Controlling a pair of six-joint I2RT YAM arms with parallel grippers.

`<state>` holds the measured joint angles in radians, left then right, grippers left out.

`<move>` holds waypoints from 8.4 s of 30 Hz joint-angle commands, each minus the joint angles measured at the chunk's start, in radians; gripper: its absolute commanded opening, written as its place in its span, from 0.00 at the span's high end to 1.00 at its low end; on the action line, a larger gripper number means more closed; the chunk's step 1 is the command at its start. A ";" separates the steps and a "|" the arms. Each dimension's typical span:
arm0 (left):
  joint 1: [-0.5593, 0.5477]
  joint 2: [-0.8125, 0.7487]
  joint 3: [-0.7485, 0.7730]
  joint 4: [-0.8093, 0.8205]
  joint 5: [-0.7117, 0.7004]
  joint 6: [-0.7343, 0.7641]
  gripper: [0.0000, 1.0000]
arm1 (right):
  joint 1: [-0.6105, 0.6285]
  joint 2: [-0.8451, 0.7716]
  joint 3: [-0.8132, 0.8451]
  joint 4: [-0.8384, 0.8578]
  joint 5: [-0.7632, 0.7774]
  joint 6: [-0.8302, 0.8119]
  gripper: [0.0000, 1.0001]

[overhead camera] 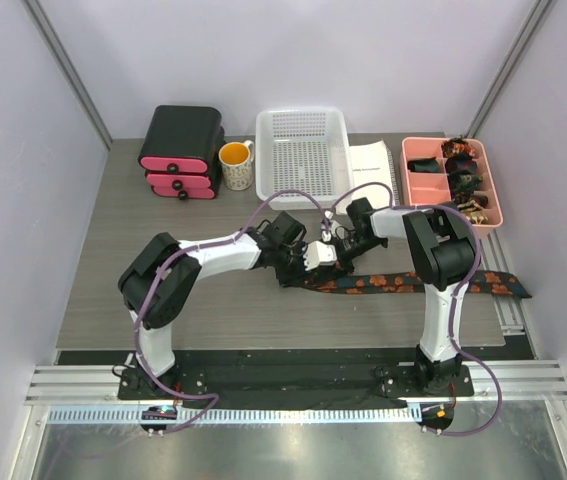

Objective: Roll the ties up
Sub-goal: Roll the tie at the center of the board.

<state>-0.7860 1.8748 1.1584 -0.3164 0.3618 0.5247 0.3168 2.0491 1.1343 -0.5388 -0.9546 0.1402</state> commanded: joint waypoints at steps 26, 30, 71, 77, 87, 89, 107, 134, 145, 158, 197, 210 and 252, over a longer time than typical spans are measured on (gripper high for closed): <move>0.042 -0.152 -0.068 -0.029 -0.005 0.075 0.00 | -0.002 -0.004 -0.019 0.011 -0.015 0.039 0.99; 0.044 -0.181 -0.059 -0.038 0.045 0.126 0.00 | -0.002 -0.004 -0.019 0.013 -0.010 0.038 0.99; -0.010 -0.022 -0.063 0.137 0.066 0.081 0.30 | 0.018 -0.018 0.016 -0.015 0.010 0.019 0.99; -0.010 -0.034 -0.101 0.163 0.040 0.083 0.49 | 0.018 -0.029 0.008 -0.013 -0.003 0.050 0.94; -0.009 -0.049 -0.141 0.151 0.019 0.112 0.78 | 0.010 -0.059 0.008 -0.007 -0.021 0.096 0.68; -0.009 -0.057 -0.150 0.142 0.023 0.127 0.80 | 0.001 -0.060 0.018 -0.007 -0.024 0.104 0.64; 0.004 -0.034 -0.122 0.060 0.028 0.118 0.73 | -0.015 -0.018 0.065 -0.041 0.043 0.049 0.99; 0.077 -0.175 -0.104 0.115 0.250 0.066 0.61 | 0.041 0.071 0.062 -0.012 0.165 0.022 0.99; 0.065 -0.134 -0.062 0.043 0.304 0.037 0.68 | 0.125 0.089 0.056 0.209 0.116 0.272 0.99; 0.045 0.015 -0.060 0.063 0.198 0.017 0.73 | 0.119 0.026 0.008 0.292 0.028 0.339 0.96; -0.028 0.176 0.053 -0.110 0.020 0.060 0.75 | -0.036 -0.080 0.085 -0.055 0.099 0.070 0.58; -0.047 0.104 0.064 -0.208 0.060 0.040 0.76 | -0.024 -0.076 -0.106 0.114 0.070 0.137 0.99; 0.016 0.069 -0.105 0.347 0.275 -0.016 0.61 | -0.128 0.014 -0.111 0.068 -0.090 0.059 0.99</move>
<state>-0.7555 1.9209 1.0588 0.0292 0.6563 0.4969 0.1936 2.0369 1.0187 -0.4561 -1.1000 0.1963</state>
